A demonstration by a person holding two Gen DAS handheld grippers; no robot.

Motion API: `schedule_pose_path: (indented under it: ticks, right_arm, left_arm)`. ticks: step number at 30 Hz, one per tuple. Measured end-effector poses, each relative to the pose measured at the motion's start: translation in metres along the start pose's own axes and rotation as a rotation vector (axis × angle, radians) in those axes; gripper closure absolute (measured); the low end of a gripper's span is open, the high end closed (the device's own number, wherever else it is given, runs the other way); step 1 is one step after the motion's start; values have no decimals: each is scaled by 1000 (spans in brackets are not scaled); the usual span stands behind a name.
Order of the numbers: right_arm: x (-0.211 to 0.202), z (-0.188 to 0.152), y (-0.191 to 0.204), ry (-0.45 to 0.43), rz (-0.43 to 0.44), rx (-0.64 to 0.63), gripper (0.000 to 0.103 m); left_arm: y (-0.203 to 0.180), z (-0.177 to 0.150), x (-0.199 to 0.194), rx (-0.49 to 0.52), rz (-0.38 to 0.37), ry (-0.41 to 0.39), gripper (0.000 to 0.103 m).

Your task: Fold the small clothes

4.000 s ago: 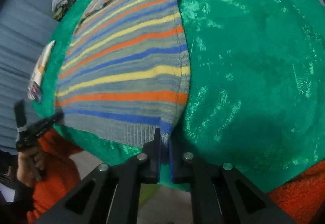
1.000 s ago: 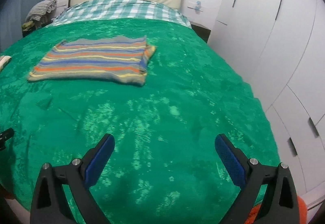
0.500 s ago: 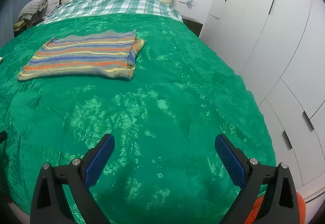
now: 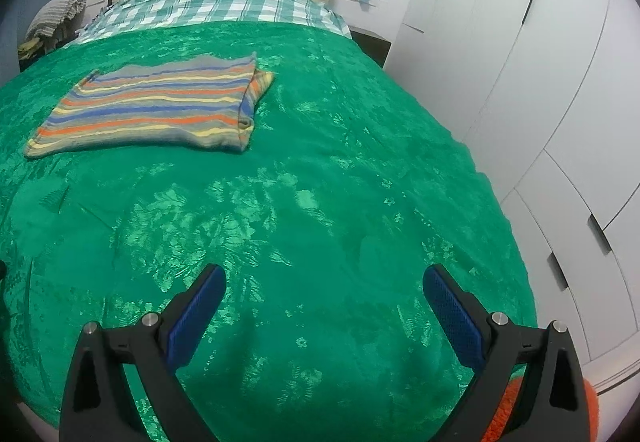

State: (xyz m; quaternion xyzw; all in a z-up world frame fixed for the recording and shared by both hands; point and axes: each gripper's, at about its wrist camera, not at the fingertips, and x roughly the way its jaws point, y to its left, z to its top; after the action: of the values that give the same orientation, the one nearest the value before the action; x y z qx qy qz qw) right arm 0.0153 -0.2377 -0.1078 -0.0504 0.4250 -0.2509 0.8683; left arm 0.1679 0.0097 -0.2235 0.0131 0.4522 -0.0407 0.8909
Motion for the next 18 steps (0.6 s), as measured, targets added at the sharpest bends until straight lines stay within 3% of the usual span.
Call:
schedule_pose_path:
  ticks: [10,18]
  right_arm:
    - [3,-1,0,12,-4,1,5]
    - [2,-1,4,-7,25,11,5]
  left_arm:
    - [-3,5,-7,19,22,20,3]
    - [-12,18,-52,48,61,-56,3]
